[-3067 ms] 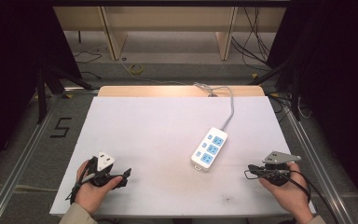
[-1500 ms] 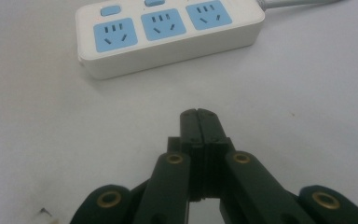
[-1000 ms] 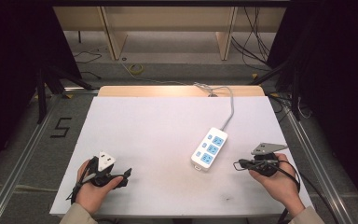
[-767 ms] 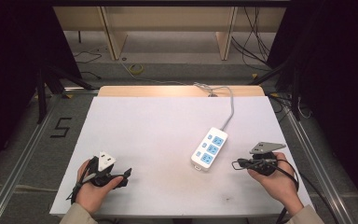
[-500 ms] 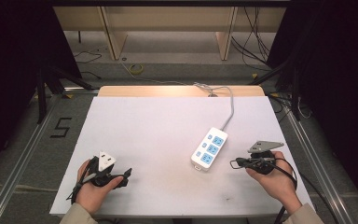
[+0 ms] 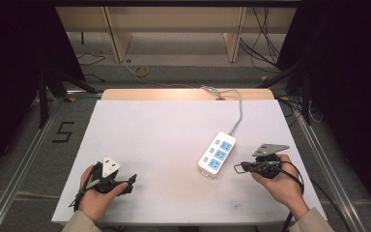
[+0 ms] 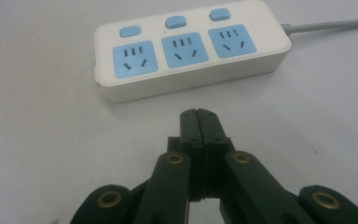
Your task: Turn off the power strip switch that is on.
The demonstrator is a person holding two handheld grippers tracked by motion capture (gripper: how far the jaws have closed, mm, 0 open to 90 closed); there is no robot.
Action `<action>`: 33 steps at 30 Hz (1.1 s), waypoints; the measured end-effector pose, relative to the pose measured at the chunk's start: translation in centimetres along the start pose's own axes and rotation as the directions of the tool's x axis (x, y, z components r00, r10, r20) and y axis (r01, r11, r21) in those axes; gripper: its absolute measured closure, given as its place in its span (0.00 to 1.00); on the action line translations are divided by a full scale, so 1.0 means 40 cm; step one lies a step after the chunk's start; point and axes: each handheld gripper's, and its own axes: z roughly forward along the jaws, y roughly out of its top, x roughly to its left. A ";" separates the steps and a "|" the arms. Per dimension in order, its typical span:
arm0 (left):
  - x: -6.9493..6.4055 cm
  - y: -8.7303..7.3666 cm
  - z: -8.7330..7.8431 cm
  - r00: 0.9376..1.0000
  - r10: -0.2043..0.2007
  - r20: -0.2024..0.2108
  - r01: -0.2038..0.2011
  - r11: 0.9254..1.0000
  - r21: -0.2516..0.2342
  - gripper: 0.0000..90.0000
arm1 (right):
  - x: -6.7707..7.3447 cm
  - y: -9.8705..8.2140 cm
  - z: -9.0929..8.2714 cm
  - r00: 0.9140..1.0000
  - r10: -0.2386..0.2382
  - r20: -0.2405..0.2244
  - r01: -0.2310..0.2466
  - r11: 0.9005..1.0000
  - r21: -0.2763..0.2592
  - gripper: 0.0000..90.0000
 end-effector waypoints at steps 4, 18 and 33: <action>0.000 0.000 0.001 1.000 0.000 -0.001 0.000 1.000 -0.001 0.15 | 0.002 0.005 0.003 1.000 -0.002 -0.001 0.002 1.000 0.004 1.00; -0.001 0.000 0.001 1.000 -0.002 -0.001 0.002 1.000 -0.002 0.15 | 0.009 0.023 0.012 1.000 -0.011 -0.008 0.011 1.000 0.008 1.00; -0.001 0.001 0.001 1.000 -0.002 -0.002 0.002 1.000 -0.004 0.15 | 0.020 0.046 0.025 0.999 -0.026 -0.019 0.027 1.000 0.016 1.00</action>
